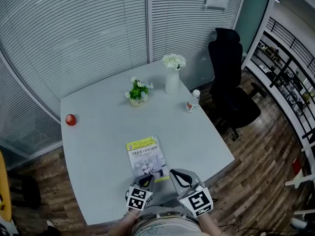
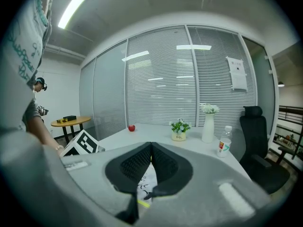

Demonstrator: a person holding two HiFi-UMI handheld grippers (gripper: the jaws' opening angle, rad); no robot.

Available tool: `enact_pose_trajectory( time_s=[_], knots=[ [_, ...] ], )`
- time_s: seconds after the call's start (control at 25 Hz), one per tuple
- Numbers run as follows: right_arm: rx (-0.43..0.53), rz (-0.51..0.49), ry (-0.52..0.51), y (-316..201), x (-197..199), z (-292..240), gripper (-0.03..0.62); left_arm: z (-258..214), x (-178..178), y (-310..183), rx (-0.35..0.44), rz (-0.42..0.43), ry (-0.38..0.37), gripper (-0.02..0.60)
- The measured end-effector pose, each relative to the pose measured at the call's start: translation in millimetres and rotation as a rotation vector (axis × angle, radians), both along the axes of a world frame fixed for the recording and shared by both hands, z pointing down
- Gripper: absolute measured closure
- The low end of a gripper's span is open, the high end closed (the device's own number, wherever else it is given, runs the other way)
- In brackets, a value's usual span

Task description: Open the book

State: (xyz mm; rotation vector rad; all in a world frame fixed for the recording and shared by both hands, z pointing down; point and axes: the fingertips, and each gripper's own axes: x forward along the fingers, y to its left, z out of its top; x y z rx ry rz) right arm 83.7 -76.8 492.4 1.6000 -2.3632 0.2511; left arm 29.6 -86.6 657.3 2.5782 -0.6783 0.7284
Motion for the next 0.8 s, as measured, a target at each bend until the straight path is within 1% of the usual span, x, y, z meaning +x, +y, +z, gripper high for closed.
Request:
enact_pose_trajectory(
  time_s=[0.16,0.28,0.44,0.56,0.68,0.8],
  knots=[
    [-0.006,-0.001,-0.008,1.3,0.4,3.2,0.591,10.2,1.5,2.0,0.016,0.033,-0.058,0.583],
    [-0.01,0.002,-0.011,0.8,1.8,4.5,0.591,22.0,-0.3,-2.5,0.05,0.037,-0.092,0.583],
    [-0.019,0.009,-0.009,1.6,4.1,6.9,0.591,29.4,-1.5,-4.0,0.058,0.04,-0.134,0.583],
    [-0.018,0.019,0.006,2.7,7.7,11.5,0.591,36.2,-0.1,-0.5,0.049,0.07,-0.161,0.58],
    [-0.009,0.019,0.002,1.2,8.5,9.5,0.591,41.1,2.2,3.4,0.06,0.106,-0.188,0.573],
    [-0.014,0.02,-0.004,-0.4,9.2,8.7,0.591,43.9,4.9,4.7,0.066,0.128,-0.197,0.549]
  ],
)
